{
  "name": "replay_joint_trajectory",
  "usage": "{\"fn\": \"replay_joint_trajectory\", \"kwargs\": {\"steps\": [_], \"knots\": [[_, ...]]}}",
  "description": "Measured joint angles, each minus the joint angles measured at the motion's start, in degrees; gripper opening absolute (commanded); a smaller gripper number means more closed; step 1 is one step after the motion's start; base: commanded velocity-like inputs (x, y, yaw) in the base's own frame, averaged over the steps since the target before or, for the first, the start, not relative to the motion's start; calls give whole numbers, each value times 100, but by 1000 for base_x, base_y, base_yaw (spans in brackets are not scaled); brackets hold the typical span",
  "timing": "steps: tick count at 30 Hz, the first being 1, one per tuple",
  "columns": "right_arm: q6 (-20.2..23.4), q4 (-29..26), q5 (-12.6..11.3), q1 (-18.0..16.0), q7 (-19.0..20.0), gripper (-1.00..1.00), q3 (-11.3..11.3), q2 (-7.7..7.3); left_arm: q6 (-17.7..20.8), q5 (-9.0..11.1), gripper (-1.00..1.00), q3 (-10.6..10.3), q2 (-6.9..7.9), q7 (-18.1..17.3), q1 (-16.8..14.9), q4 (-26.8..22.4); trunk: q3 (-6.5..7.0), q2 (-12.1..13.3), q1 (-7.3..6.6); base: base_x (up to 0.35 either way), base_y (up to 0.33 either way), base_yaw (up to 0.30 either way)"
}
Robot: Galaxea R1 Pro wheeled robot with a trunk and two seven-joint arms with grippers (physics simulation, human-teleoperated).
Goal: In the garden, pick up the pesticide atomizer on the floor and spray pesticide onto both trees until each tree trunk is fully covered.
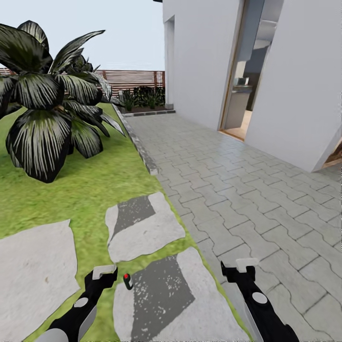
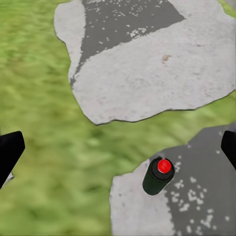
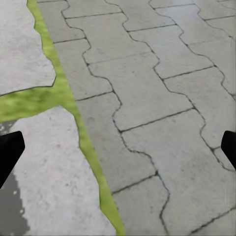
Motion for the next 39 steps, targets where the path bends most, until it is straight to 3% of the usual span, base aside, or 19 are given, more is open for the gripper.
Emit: {"fn": "replay_joint_trajectory", "kwargs": {"steps": [27, 39], "knots": [[5, -2, -5, 0, -8, 100, 0, 16, -7, -4, 100, 13, 0, 0, 1, 6, -712, -1083, 593, 0, 0, -102], [5, -2, -9, -1, -9, 100, -9, 17, -9, -4, 100, 17, 0, 1, 3, 0, -1088, -1100, 625, 0, 0, -2]]}}
